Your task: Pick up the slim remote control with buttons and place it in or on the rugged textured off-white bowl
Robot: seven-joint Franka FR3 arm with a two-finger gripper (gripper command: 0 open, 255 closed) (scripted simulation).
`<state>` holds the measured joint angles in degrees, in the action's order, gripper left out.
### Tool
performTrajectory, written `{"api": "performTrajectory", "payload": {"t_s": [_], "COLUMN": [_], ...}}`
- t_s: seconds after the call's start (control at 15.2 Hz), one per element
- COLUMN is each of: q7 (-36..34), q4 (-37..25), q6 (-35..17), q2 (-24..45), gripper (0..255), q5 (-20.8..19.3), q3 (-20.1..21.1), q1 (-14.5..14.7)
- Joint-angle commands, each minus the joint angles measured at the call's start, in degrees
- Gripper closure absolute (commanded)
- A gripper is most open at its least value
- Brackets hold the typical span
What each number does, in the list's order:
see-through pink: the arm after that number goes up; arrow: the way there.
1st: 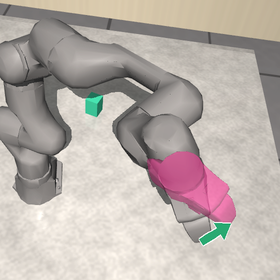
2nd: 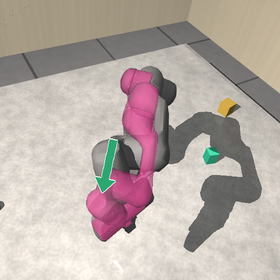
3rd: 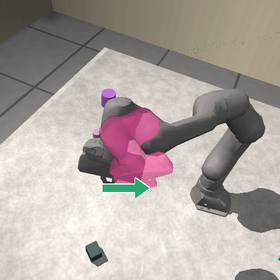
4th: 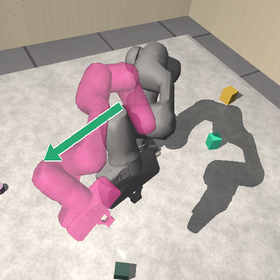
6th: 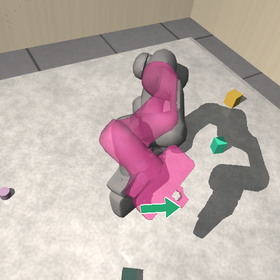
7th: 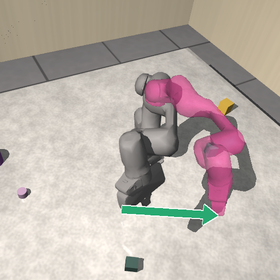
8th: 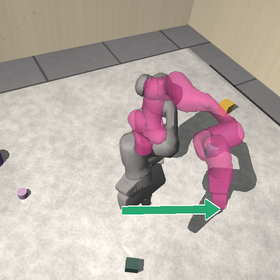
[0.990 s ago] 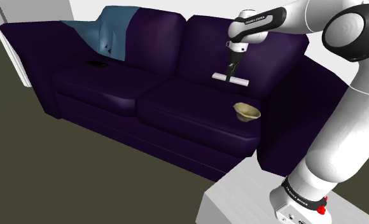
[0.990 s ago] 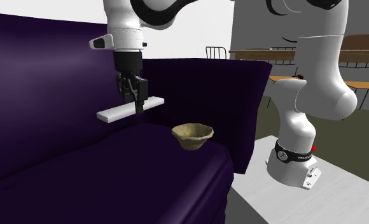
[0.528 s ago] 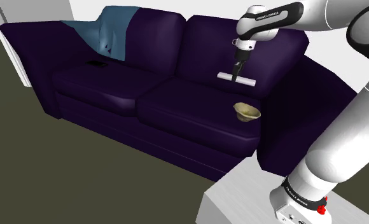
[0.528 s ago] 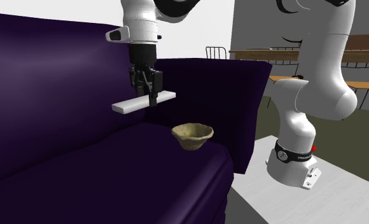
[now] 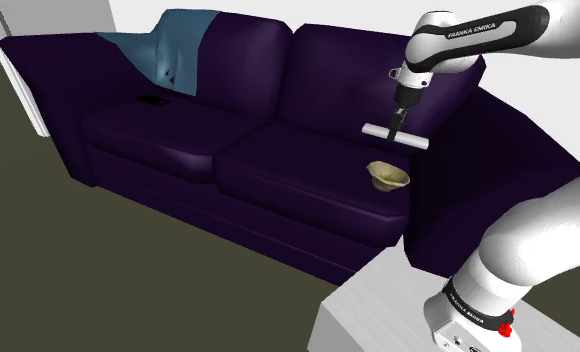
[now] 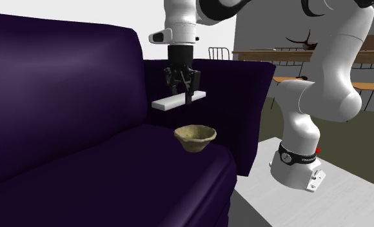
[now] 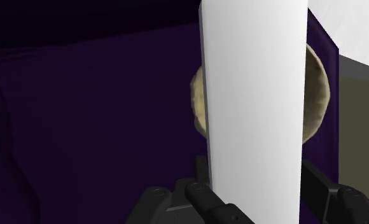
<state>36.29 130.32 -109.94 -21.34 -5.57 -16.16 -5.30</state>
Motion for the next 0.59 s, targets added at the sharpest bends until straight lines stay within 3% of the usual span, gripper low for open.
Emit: {"api": "performTrajectory", "payload": {"t_s": [0.0, 0.53], "q7": [-0.38, -0.34], "q4": [3.8, 9.33], "q6": [0.96, -4.45], "q2": [-4.85, -4.96], "gripper": [255, 255], "q5": [-1.16, -1.69], "q3": [0.36, -0.17], "q1": [-0.72, -1.11]}}
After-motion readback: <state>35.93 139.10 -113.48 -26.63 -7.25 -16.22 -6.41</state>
